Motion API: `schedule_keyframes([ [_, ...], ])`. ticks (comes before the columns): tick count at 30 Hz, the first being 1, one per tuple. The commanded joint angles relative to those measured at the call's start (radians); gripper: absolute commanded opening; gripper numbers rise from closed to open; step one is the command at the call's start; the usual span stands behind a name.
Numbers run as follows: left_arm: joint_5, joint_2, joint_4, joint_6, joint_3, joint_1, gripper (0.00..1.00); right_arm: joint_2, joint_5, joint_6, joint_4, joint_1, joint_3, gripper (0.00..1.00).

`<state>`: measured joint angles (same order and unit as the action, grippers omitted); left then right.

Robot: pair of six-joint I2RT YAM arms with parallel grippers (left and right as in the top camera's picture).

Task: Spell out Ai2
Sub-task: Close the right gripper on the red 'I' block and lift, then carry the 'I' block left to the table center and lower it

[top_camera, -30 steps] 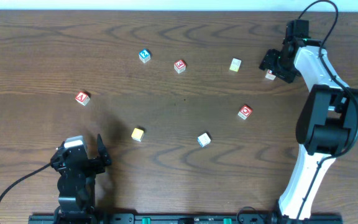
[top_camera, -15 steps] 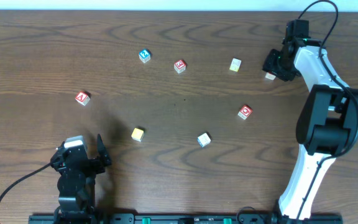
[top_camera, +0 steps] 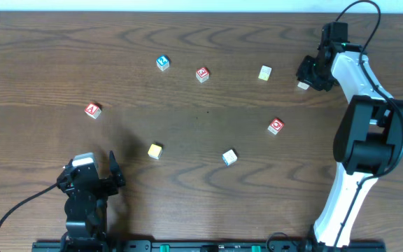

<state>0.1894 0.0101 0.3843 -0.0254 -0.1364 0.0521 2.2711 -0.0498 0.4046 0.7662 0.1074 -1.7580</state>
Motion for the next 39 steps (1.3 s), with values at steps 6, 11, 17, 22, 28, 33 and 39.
schedule_keyframes([
  [6, 0.000, -0.006, 0.004, 0.003, 0.022, -0.006, 0.95, -0.003, -0.011, -0.055, 0.071, -0.007, -0.065, 0.08],
  [11, 0.000, -0.006, 0.004, 0.003, 0.021, -0.006, 0.95, -0.003, -0.006, -0.133, 0.173, -0.076, -0.236, 0.01],
  [17, 0.000, -0.006, 0.004, 0.003, 0.022, -0.006, 0.95, -0.003, -0.003, -0.166, 0.209, -0.269, -0.345, 0.01],
  [22, 0.000, -0.006, 0.004, 0.004, 0.022, -0.006, 0.95, -0.002, 0.002, -0.166, 0.216, -0.455, -0.344, 0.01],
  [28, 0.000, -0.006, 0.004, 0.003, 0.022, -0.006, 0.95, 0.018, 0.001, -0.166, 0.230, -0.578, -0.338, 0.01],
  [33, 0.000, -0.006, 0.004, 0.004, 0.022, -0.006, 0.95, 0.088, 0.000, -0.061, 0.259, -0.611, -0.338, 0.01],
  [39, 0.000, -0.006, 0.004, 0.004, 0.022, -0.006, 0.95, 0.095, 0.026, -0.012, 0.262, -0.610, -0.338, 0.01],
])
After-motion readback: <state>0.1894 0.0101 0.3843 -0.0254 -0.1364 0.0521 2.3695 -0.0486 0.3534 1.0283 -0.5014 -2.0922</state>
